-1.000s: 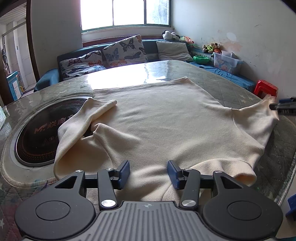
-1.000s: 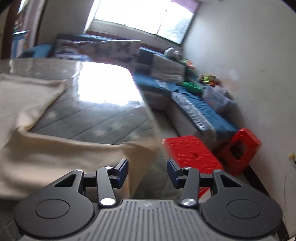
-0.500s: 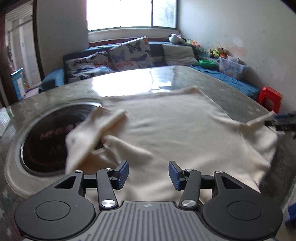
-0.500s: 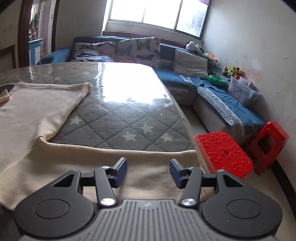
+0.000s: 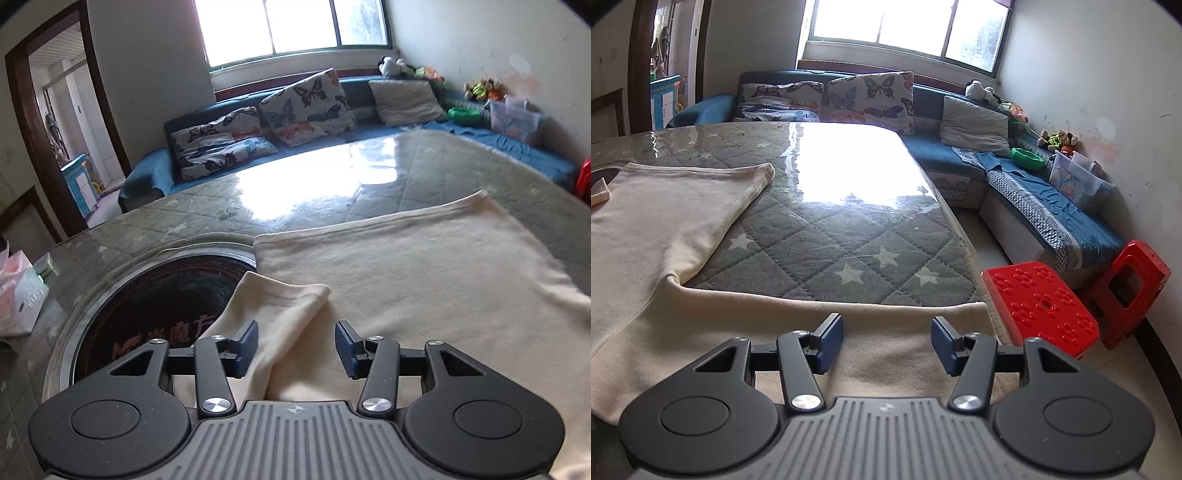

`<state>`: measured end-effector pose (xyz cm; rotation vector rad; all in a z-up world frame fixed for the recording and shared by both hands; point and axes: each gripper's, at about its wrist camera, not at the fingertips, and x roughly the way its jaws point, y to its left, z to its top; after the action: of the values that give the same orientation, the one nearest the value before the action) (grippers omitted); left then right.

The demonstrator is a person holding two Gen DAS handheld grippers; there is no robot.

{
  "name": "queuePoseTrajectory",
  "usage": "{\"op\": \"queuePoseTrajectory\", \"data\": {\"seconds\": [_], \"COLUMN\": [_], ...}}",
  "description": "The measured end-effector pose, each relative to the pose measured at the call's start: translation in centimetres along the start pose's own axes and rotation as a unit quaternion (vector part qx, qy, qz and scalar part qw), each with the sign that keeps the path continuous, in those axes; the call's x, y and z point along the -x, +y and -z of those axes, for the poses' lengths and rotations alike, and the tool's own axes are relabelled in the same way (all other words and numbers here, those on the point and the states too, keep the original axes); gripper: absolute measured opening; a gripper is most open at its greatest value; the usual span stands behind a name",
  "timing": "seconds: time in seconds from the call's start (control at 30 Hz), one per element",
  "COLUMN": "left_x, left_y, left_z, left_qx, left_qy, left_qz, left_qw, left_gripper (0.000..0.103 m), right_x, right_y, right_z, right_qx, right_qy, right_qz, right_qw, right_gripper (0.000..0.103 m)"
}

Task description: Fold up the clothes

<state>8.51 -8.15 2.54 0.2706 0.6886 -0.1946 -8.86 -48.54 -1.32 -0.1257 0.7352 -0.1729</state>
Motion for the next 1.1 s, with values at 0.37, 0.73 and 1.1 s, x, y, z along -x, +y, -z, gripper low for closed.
{"op": "queuePoseTrajectory", "data": {"seconds": [0.37, 0.73, 1.1], "left_x": [3.2, 7.6, 7.0], "left_y": [8.9, 18.6, 19.1], "left_z": [1.0, 8.0, 9.8], "left_qx": [0.153, 0.274, 0.293], "left_qy": [-0.038, -0.033, -0.025], "left_qz": [-0.031, -0.102, -0.094], "left_qw": [0.9870, 0.9559, 0.9511], "left_gripper": [0.003, 0.003, 0.003], "right_x": [-0.2, 3.0, 7.1], "right_y": [0.0, 5.9, 21.2], "right_z": [-0.4, -3.3, -4.0], "right_qx": [0.011, 0.089, 0.282], "right_qy": [0.001, -0.022, -0.023], "right_qz": [0.000, -0.141, -0.377], "right_qw": [1.000, 0.986, 0.882], "right_gripper": [0.054, 0.054, 0.054]}}
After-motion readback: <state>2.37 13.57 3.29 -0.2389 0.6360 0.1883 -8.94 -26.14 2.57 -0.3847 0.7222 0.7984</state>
